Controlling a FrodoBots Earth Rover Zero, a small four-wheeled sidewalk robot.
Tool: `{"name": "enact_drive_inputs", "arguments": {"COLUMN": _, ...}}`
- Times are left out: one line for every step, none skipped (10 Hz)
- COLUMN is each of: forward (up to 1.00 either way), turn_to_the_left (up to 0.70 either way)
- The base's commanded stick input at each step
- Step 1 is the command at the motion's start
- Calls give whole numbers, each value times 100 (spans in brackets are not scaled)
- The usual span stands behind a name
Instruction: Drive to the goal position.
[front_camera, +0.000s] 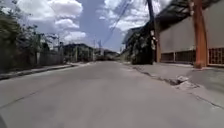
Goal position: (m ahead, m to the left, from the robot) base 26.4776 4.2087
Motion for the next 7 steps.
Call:
{"name": "enact_drive_inputs", "arguments": {"forward": 100, "turn_to_the_left": 0}}
{"name": "enact_drive_inputs", "arguments": {"forward": 100, "turn_to_the_left": 0}}
{"name": "enact_drive_inputs", "arguments": {"forward": 100, "turn_to_the_left": 0}}
{"name": "enact_drive_inputs", "arguments": {"forward": 100, "turn_to_the_left": 0}}
{"name": "enact_drive_inputs", "arguments": {"forward": 100, "turn_to_the_left": 0}}
{"name": "enact_drive_inputs", "arguments": {"forward": 100, "turn_to_the_left": 0}}
{"name": "enact_drive_inputs", "arguments": {"forward": 100, "turn_to_the_left": 0}}
